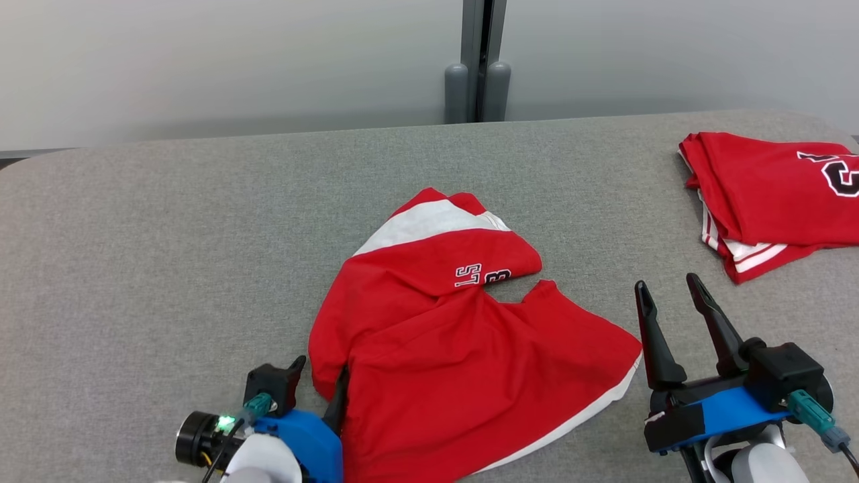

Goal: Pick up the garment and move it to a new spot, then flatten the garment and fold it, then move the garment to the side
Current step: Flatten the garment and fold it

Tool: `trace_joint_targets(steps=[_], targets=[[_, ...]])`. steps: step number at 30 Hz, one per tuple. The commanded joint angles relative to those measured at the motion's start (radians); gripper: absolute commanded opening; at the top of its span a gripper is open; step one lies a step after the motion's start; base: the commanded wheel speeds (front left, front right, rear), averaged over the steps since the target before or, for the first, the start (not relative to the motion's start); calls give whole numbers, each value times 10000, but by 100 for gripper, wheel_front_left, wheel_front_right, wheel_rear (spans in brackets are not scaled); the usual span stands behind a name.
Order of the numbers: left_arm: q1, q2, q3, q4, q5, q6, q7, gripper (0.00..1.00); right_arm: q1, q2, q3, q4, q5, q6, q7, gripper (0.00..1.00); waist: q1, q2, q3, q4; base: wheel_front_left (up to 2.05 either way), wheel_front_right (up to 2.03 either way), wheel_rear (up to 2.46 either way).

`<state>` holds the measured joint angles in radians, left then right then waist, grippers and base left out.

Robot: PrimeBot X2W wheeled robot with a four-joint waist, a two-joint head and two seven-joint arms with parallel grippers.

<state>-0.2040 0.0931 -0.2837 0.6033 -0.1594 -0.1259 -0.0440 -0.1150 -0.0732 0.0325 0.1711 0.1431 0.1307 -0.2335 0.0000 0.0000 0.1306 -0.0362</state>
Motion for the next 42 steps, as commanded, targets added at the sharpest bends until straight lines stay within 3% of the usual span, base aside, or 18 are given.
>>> trace_joint_targets(steps=[1, 5, 6, 7, 8, 9, 19, 29, 30, 31, 37, 42], targets=[[-229, 55, -92, 73, -56, -61, 116, 100, -131, -12, -9, 12, 29, 1, -51, 100, 0, 0, 17, -9, 0, 0, 0], [-460, 174, -411, 450, -191, -36, 444, 100, -217, -32, -2, 39, 66, 1, -73, 100, 0, 0, 113, -66, 0, 0, 0], [-548, 190, -477, 509, -224, -37, 429, 61, -241, -36, -4, 40, 68, 1, -79, 100, 0, 0, 141, -81, 0, 0, 0], [-634, 200, -524, 541, -255, -36, 339, 36, -256, -36, -9, 44, 59, 1, -80, 100, 0, 0, 162, -94, 0, 0, 0], [-726, 226, -555, 565, -260, -36, 240, 3, -266, -36, -18, 39, 60, 1, -76, 100, 0, 0, 182, -104, 0, 0, 0], [-820, 269, -572, 566, -264, -37, 122, 0, -272, -33, -26, 34, 59, 1, -87, 100, 0, 0, 201, -115, 0, 0, 0], [-1857, 662, -306, 230, -228, 191, -849, 0, -445, -81, -64, 5, 84, 1, -143, 100, 0, 0, 482, -260, 0, 0, 0], [-2761, 865, -148, 1050, -393, 259, -1248, 0, -679, -132, -193, 165, 138, 1, -184, 100, 0, 0, 921, -744, 0, 0, 0], [-2806, 854, -143, 1186, -386, 303, -1350, 43, -669, -151, -211, 198, 148, 1, -194, 100, 0, 0, 931, -757, 0, 0, 0], [-2850, 836, -145, 1298, -383, 333, -1451, 100, -670, -168, -221, 212, 170, 1, -206, 100, 0, 0, 931, -761, 0, 0, 0], [-2843, 700, -172, 1582, -348, 502, -1999, 100, -538, -125, -337, 300, 95, 1, -245, 100, 0, 0, 764, -609, 0, 0, 0], [-2328, 542, 78, 780, -499, 638, -2206, 100, -426, -86, -332, 323, 85, 1, -237, 100, 0, 0, 537, -322, 0, 0, 0]])
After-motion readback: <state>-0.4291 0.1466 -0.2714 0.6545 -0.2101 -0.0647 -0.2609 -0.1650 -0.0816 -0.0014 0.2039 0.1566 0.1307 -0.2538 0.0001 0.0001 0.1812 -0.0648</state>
